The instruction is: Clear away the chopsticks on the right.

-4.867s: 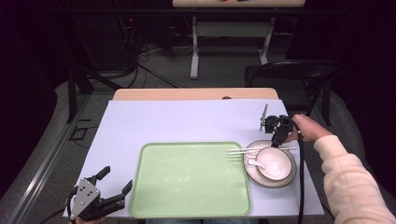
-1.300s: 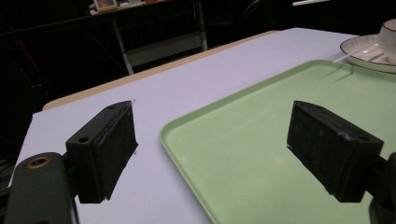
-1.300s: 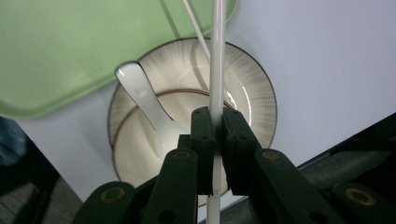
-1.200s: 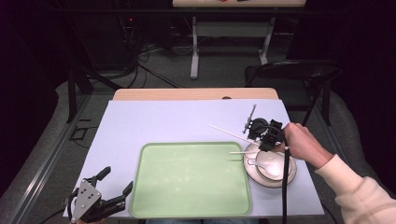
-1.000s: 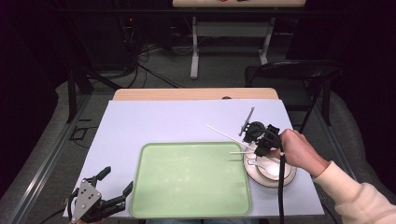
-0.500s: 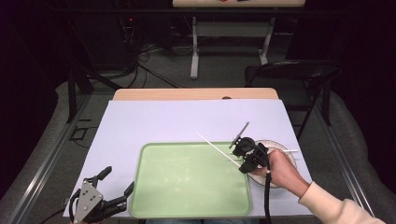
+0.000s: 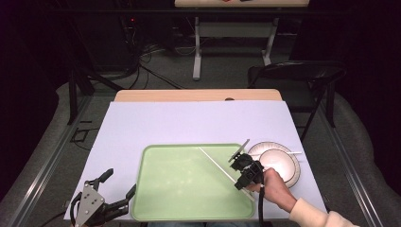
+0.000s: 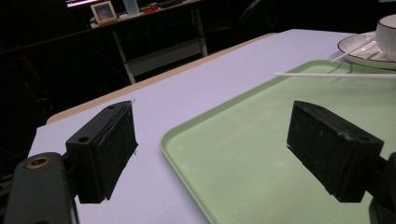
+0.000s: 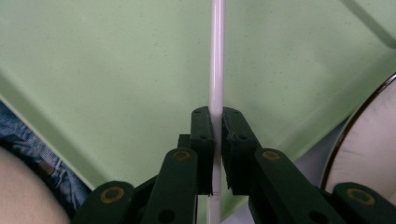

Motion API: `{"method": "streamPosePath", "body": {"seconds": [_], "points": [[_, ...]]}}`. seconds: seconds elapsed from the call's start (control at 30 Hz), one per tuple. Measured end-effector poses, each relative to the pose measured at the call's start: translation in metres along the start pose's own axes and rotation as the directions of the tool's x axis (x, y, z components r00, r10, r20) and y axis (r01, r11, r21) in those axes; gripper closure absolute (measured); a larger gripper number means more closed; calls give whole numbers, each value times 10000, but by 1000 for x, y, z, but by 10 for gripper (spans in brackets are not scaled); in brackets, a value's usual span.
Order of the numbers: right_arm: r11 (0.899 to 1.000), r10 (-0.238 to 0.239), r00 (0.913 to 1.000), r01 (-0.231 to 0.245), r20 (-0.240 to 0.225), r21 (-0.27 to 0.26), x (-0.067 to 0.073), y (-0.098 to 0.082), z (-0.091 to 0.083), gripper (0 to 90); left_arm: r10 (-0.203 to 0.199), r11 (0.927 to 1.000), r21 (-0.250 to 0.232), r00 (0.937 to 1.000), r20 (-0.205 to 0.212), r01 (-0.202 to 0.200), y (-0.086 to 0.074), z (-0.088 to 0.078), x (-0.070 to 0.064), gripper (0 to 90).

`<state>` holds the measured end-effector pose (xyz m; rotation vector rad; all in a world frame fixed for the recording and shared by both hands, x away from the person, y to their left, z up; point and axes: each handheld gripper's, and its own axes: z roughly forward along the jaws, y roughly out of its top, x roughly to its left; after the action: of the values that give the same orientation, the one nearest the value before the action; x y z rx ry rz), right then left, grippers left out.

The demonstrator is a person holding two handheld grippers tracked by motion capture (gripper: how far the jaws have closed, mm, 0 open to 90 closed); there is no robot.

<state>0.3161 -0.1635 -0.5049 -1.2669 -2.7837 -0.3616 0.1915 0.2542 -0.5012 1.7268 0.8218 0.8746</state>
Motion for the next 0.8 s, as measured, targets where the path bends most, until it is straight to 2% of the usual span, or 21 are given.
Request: {"method": "streamPosePath", "body": {"seconds": [0.23, 0.3, 0.33, 0.37, 0.43, 0.57, 0.6, 0.67, 0.7, 0.73, 0.77, 0.8], "points": [[9991, 391, 9992, -392, -108, -142, -1, -1, 11, 827, 54, 10000, -15, 10000, 14, -54, 0, 0, 0, 155], [9996, 262, 9997, -262, 5, -78, -2, -1, 14, 798, 49, 10000, -26, 10000, 13, -49, 0, 0, 0, 155], [9998, 176, 9998, -176, 103, -22, -1, -2, 15, 725, 46, 10000, -20, 10000, 19, -46, 0, 0, 0, 155], [10000, 43, 9996, -41, 270, -74, 0, -2, 14, 707, 61, 10000, -23, 10000, 9, -61, 0, 0, 0, 155], [9994, -300, 9987, 306, 413, -151, 3, -3, 10, 603, 36, 10000, -66, 10000, 1, -36, 0, -1, 0, 155], [9875, -1438, 9848, 1492, 978, -507, 11, -8, -6, 465, 71, 10000, -32, 10000, 14, -71, 0, 0, -1, 154], [9836, -1637, 9817, 1700, 969, -607, 12, -10, -12, 433, 82, 10000, -23, 10000, 21, -82, 0, 0, -1, 154], [9744, -1953, 9710, 2081, 1381, -856, 14, -14, -25, 340, 80, 10000, -26, 10000, 16, -80, 0, 0, -1, 154], [9744, -1953, 9710, 2081, 1381, -856, 14, -14, -25, 340, 80, 10000, -26, 10000, 16, -80, 0, 0, -1, 154], [9697, -2044, 9678, 2207, 1470, -1045, 14, -15, -33, 308, 70, 10000, -40, 10000, 3, -70, 0, 0, -1, 154], [9612, -2151, 9612, 2397, 1726, -1368, 11, -17, -49, 243, 57, 10000, -48, 10000, -6, -57, 0, 0, -1, 155], [9612, -2151, 9612, 2397, 1726, -1368, 11, -17, -49, 243, 57, 10000, -48, 10000, -6, -57, 0, 0, -1, 154]]}}
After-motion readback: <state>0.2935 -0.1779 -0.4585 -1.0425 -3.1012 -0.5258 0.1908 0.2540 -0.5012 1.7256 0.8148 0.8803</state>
